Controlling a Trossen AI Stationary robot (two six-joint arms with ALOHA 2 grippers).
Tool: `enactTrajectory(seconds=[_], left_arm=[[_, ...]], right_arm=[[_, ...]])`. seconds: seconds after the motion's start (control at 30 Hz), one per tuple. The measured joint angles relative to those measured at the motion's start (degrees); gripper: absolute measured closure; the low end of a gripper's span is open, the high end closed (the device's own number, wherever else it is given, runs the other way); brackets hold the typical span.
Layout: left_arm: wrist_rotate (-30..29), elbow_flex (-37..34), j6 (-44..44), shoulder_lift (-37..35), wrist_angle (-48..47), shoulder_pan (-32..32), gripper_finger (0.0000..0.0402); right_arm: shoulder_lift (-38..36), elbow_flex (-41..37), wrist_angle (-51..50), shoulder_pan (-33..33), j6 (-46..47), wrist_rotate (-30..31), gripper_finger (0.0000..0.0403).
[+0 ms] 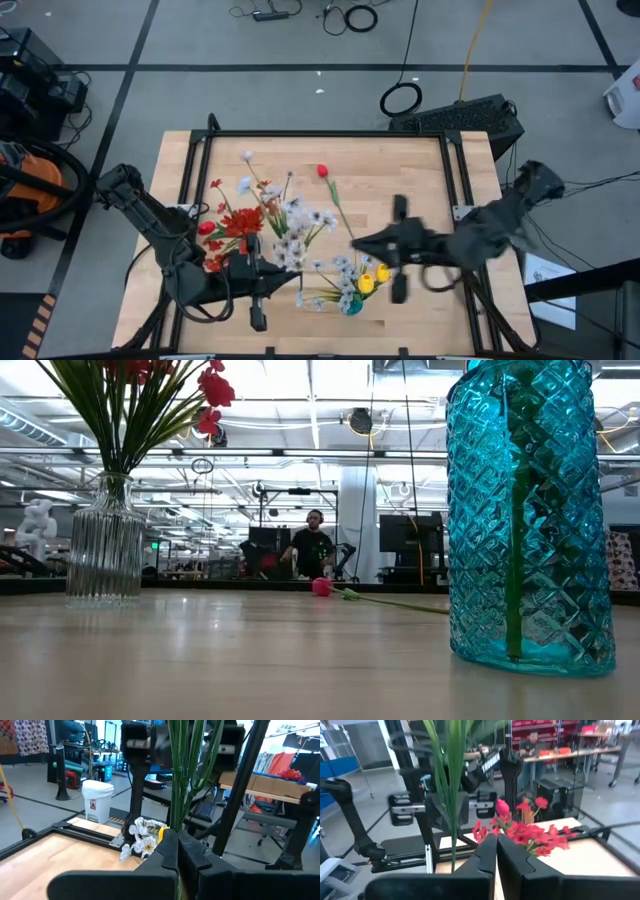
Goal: Sort flowers into vase by color
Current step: Put the white flowers into the blue vase
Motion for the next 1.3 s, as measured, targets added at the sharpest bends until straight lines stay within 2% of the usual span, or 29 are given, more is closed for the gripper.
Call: enactTrajectory(seconds=[0.2,0.53,0.77,1.3], left_arm=[[0.1,0.7,0.0,0.0,-0.1,0.8,0.0402],[0.1,1.3,0.0,0.0,-0.2,0.7,0.0401],[0.1,1.3,0.0,0.0,-0.3,0.6,0.0401],[0.5,1.3,0.0,0.1,-0.2,0.7,0.0401]], right_arm=[[8.8,6.4,0.0,-4.8,1.6,-11.6,0.0362],[16.2,14.1,0.0,-8.5,1.0,-17.6,0.0284],[18.2,15.6,0.8,-9.2,0.9,-18.2,0.0257],[18.4,15.6,0.0,-10.3,-0.8,-18.5,0.0257]])
